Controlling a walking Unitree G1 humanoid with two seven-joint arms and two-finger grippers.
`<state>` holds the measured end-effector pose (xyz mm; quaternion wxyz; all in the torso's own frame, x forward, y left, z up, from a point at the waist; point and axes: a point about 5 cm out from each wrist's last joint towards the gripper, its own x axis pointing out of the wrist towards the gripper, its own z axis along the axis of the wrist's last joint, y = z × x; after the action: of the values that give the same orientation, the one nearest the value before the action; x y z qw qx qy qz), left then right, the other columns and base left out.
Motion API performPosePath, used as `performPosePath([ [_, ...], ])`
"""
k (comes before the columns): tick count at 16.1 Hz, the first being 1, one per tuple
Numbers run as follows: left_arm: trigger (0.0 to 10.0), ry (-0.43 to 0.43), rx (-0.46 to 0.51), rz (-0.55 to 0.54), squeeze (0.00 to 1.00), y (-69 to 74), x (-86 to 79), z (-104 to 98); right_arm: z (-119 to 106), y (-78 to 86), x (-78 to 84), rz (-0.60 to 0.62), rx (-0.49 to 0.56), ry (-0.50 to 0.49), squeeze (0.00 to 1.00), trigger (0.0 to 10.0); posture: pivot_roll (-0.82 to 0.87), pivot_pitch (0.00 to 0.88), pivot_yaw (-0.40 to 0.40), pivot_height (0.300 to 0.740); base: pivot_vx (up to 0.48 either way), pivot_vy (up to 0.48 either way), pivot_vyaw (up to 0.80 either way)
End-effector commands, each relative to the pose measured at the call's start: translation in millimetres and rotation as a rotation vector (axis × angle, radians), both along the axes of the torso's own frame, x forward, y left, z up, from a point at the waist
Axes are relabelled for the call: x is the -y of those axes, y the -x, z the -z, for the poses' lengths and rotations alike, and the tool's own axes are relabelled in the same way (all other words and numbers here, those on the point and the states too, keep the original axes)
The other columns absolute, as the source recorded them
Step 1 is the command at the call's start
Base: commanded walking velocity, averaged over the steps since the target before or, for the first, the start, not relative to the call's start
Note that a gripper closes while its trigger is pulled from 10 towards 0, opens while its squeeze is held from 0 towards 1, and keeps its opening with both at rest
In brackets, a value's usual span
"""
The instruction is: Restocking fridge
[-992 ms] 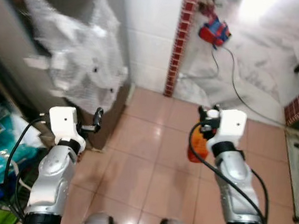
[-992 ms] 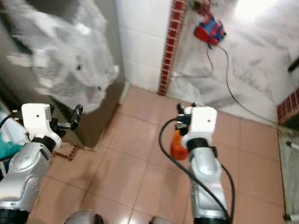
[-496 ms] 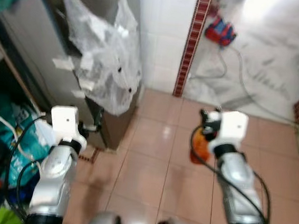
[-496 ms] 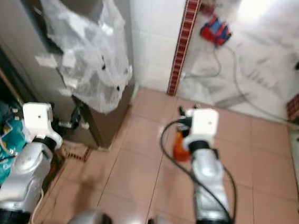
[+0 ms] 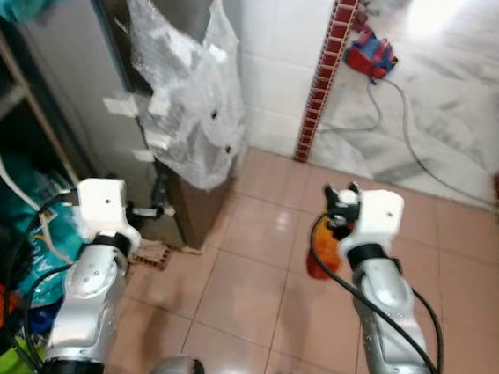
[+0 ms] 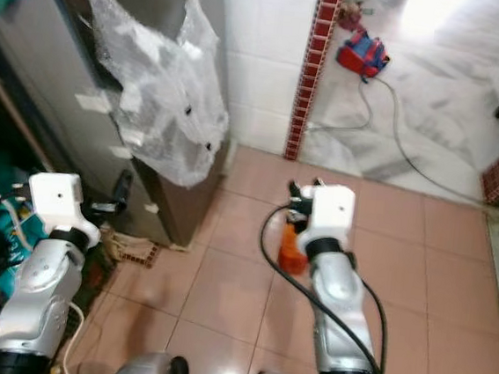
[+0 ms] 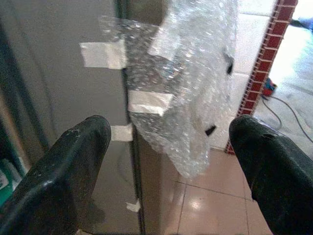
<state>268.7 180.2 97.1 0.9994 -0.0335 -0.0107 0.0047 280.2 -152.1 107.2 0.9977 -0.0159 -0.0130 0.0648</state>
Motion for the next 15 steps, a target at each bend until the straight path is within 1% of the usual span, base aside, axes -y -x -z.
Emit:
performPosePath([
  [1,10.0,-0.017,-0.018,-0.021,0.0,1.9,-7.3,3.9,-10.6,-3.4,-5.8,-0.022,0.042,-0.01,0.0,10.0,0.03,0.1,0.046,0.74,0.431,0.0,0.54],
  [4,10.0,-0.021,-0.029,-0.031,0.0,4.2,-8.0,6.4,-4.7,-2.7,-3.2,0.004,0.012,-0.033,0.0,10.0,0.02,0.104,0.049,0.74,0.423,0.0,0.0],
  [9,10.0,-0.018,-0.044,-0.031,0.0,4.9,-7.1,8.7,-1.8,0.8,-3.0,-0.004,-0.005,-0.041,0.0,10.0,0.02,0.113,0.048,0.74,0.42,0.0,0.0],
  [10,10.0,-0.01,-0.048,-0.04,0.0,5.0,-7.7,9.2,-1.5,0.7,-2.3,-0.004,-0.007,-0.039,0.0,10.0,0.02,0.115,0.047,0.74,0.375,0.3,0.0],
  [12,10.0,0.007,-0.046,-0.048,0.0,5.7,-7.5,8.9,-0.9,1.0,-0.5,-0.003,-0.012,-0.038,0.0,10.0,0.02,0.119,0.046,0.74,0.137,0.403,0.0],
  [15,10.0,0.005,-0.039,-0.04,0.0,7.8,-3.9,8.3,0.1,2.1,-0.6,-0.005,-0.018,-0.038,0.0,10.0,0.02,0.121,0.047,0.74,0.0,0.0,0.0],
])
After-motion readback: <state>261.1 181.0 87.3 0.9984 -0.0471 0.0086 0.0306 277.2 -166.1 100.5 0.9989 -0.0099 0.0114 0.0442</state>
